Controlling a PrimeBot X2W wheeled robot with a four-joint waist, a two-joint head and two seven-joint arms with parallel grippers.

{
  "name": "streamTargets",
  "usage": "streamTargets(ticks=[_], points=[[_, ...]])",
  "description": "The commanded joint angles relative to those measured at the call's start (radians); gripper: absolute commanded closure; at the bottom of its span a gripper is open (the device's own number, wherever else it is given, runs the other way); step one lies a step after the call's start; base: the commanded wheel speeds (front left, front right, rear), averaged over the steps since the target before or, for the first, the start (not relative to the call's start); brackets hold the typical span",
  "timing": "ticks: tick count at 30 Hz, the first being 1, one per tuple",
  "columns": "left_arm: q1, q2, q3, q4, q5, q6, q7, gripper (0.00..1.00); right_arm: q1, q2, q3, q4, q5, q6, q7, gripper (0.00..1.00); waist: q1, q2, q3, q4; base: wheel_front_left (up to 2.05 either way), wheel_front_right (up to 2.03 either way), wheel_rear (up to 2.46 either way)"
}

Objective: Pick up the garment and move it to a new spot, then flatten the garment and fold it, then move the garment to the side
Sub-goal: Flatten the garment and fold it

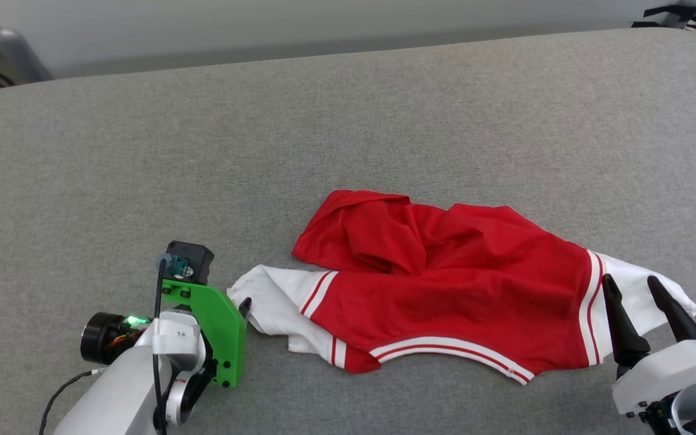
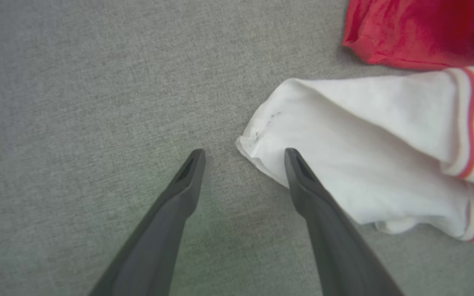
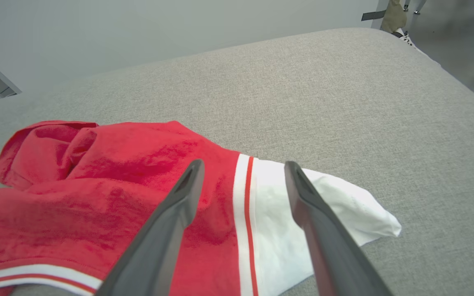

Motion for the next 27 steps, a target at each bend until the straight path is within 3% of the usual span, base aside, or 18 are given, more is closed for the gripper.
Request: streamTargets(ticks=[1, 10, 11, 12, 13, 20, 27], points=[[-0.020, 0.011, -0.001, 0.014, 0.017, -0.004, -0.010, 0.00, -0.005, -0.009, 0.006, 0.007, 0.013, -0.001, -0.008, 0.00, 0.0000, 0.0000, 0.025, -0.023, 0.00, 0.00, 0.00], [-0.028, 0.021, -0.051, 0.092, 0.044, -0.039, -0.003, 0.00, -0.013, -0.038, 0.028, 0.036, 0.024, -0.001, -0.029, 0.00, 0.0000, 0.0000, 0.041, -0.035, 0.00, 0.00, 0.00], [-0.029, 0.016, -0.057, 0.098, 0.040, -0.047, 0.002, 0.27, -0.014, -0.041, 0.029, 0.036, 0.026, -0.001, -0.030, 0.00, 0.0000, 0.0000, 0.041, -0.034, 0.00, 0.00, 0.00], [-0.029, 0.011, -0.061, 0.102, 0.036, -0.052, 0.003, 0.73, -0.015, -0.043, 0.029, 0.037, 0.026, -0.001, -0.031, 0.00, 0.0000, 0.0000, 0.042, -0.033, 0.00, 0.00, 0.00], [-0.029, 0.005, -0.065, 0.107, 0.030, -0.059, 0.004, 1.00, -0.016, -0.047, 0.028, 0.037, 0.026, -0.001, -0.032, 0.00, 0.0000, 0.0000, 0.041, -0.031, 0.00, 0.00, 0.00], [-0.040, -0.024, -0.068, 0.151, 0.020, -0.081, -0.050, 1.00, -0.013, -0.063, 0.019, 0.052, 0.022, -0.001, -0.028, 0.00, 0.0000, 0.0000, 0.021, -0.005, 0.00, 0.00, 0.00], [-0.056, 0.003, -0.021, 0.106, 0.068, -0.048, -0.218, 1.00, 0.008, -0.096, 0.009, 0.075, 0.017, -0.001, 0.058, 0.00, 0.0000, 0.0000, -0.027, 0.033, 0.00, 0.00, 0.00]])
